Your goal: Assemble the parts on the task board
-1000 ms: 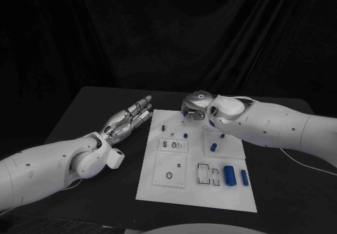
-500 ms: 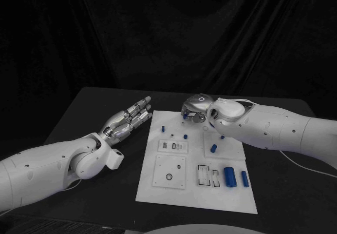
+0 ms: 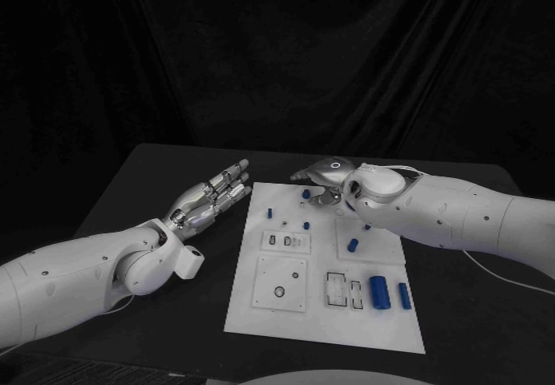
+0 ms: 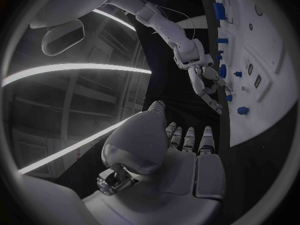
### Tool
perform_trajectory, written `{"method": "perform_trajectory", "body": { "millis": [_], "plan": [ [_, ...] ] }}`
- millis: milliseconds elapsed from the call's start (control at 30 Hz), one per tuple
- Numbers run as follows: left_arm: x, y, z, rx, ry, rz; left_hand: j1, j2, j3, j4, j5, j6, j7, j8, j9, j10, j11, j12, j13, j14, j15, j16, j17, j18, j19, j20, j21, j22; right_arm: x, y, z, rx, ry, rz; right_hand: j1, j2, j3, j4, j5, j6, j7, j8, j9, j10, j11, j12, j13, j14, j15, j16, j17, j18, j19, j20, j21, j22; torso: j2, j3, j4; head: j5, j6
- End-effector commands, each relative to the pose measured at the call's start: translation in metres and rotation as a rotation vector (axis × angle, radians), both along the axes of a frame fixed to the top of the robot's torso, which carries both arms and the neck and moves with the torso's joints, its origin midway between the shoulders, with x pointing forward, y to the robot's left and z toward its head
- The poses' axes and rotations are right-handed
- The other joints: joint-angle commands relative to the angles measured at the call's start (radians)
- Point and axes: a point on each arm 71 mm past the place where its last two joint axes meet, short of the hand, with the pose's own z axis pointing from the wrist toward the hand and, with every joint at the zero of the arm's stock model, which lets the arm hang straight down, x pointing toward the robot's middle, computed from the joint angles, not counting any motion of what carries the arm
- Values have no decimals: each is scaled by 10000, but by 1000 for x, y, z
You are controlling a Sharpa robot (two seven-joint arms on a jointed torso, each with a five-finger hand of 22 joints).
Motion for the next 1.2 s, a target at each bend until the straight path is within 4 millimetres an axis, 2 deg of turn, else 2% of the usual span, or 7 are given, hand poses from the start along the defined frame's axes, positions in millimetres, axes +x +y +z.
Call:
{"method": "perform_trajectory", "body": {
  "millis": [33,433,733,800,833,1000,1200],
  "plan": [
    [-1,0,2,-221,-141,-89,102,4,51,-6,55,10,53,15,13,1,74,-34,-10,-5,85,-36,-16,155,-11,89,-33,-11,-1,-6,5,463,-606,-304,89,107,-131,-40,122,300,-24,44,44,425,19,34,37,21,16,37,71,188,27,-14,-10,83,-42,-16,-39,50,14],
    [-3,6,2,-164,-132,47,109,-8,70,-12,60,40,70,20,17,1,101,-34,-10,-5,115,-36,-16,157,-11,102,-33,-11,-24,-50,60,1064,-1366,-368,152,434,-402,-4,226,2891,620,285,243,3146,-333,231,193,-132,-198,-493,-639,247,-18,-201,-514,-11,-114,-79,-120,97,62],
    [-3,5,1,-171,-105,10,126,-5,103,-25,78,43,89,20,17,1,143,-34,-10,-5,160,-36,-16,161,-11,118,-33,-11,-34,-90,63,555,-463,-1321,-27,211,-319,333,107,3361,589,232,264,6072,-1020,2008,1076,-964,-468,-2625,-2572,631,-1359,-426,-3069,-1821,-126,-107,-201,119,89],
    [-3,4,1,-177,-87,-18,135,-1,119,-32,83,39,94,19,16,1,153,-34,-10,-5,177,-36,-16,162,-11,123,-33,-11,-33,-98,58,443,-214,-1738,-560,198,-749,570,130,3349,607,193,309,5110,-1211,4843,3700,-634,-548,-3128,-2668,656,-1145,-472,-3836,-2187,-135,-104,-192,118,88],
    [-3,4,1,-179,-78,-30,143,1,132,-39,85,38,98,18,16,1,159,-34,-10,-5,189,-36,-16,163,-11,127,-33,-11,-33,-102,56,383,-110,-1925,-867,240,-941,712,105,3372,607,185,397,4333,-1267,6479,5257,-497,-594,-2894,-2200,605,-746,-575,-3720,-1952,-134,-99,-192,113,78],
    [-3,3,0,-187,-33,-81,170,3,184,-64,99,35,103,15,14,1,177,-34,-10,-5,248,-36,-16,165,-11,146,-33,-11,-31,-115,43,148,261,-2593,-1664,383,-1340,967,776,3471,568,204,773,7719,-1492,13706,13306,1694,-812,3283,5522,-127,1296,-788,363,1663,-141,-96,-160,85,71],
    [-4,3,-2,-180,-1,-82,176,1,198,-69,101,36,102,15,15,1,178,-34,-10,-5,268,-36,-16,165,-11,153,-33,-11,-29,-119,34,191,278,-2706,-1873,478,-1354,824,1461,3481,552,195,1233,8994,-1527,15155,15165,2452,-881,4979,7754,-614,2441,-866,3122,4010,-143,-96,-171,104,52]
  ]
}}
